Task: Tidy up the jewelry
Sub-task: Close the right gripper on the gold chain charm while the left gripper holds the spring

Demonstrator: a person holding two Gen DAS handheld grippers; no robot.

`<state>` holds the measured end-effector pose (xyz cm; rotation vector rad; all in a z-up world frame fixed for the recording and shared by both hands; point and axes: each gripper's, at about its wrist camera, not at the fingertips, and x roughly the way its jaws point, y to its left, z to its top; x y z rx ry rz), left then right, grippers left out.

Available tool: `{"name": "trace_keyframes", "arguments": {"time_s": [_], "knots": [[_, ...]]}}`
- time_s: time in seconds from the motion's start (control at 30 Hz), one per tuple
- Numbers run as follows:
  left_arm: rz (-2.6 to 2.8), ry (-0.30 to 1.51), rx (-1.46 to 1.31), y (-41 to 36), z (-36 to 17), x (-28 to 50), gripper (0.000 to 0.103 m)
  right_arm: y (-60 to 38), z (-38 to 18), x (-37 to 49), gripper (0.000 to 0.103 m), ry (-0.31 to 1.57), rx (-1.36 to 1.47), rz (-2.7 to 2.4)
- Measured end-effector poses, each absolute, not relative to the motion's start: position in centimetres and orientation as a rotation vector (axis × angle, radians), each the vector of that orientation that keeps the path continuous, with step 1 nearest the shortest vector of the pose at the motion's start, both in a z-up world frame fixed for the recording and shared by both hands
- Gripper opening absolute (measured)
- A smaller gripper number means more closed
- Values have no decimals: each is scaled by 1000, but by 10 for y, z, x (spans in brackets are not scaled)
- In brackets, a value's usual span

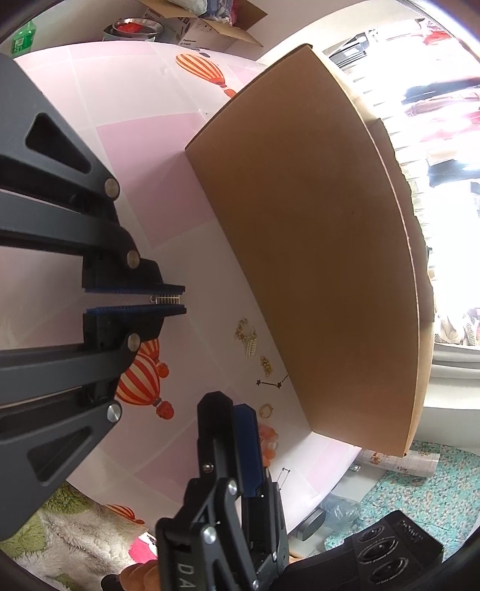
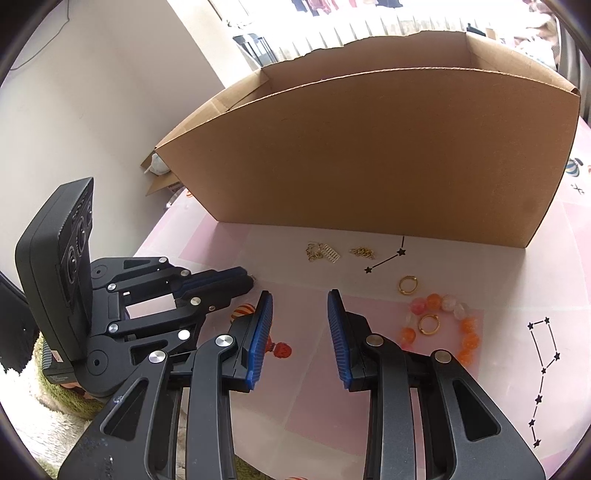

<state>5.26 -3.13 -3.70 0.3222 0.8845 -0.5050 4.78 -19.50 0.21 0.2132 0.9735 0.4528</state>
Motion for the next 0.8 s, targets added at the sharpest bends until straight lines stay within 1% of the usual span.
{"name": "trace_keyframes", "arguments": {"time_s": [0.2, 0.43, 0.53, 0.6, 0.67, 0.8], "knots": [[-487, 876, 313, -24, -33, 48, 4, -197, 6, 47, 29, 950, 206, 440], [-456, 873, 279, -10, -27, 49, 4, -186, 10, 58, 27, 915, 110, 434], [-456, 878, 274, -8, -27, 48, 4, -181, 8, 65, 23, 911, 52, 445], [-455, 880, 280, -8, -29, 47, 4, -177, 5, 72, 17, 916, 2, 451], [-458, 881, 282, -9, -31, 48, 4, -174, 4, 78, 15, 917, -38, 458], [-465, 888, 269, -9, -33, 51, 4, -167, 1, 89, 15, 922, -92, 486]]}}
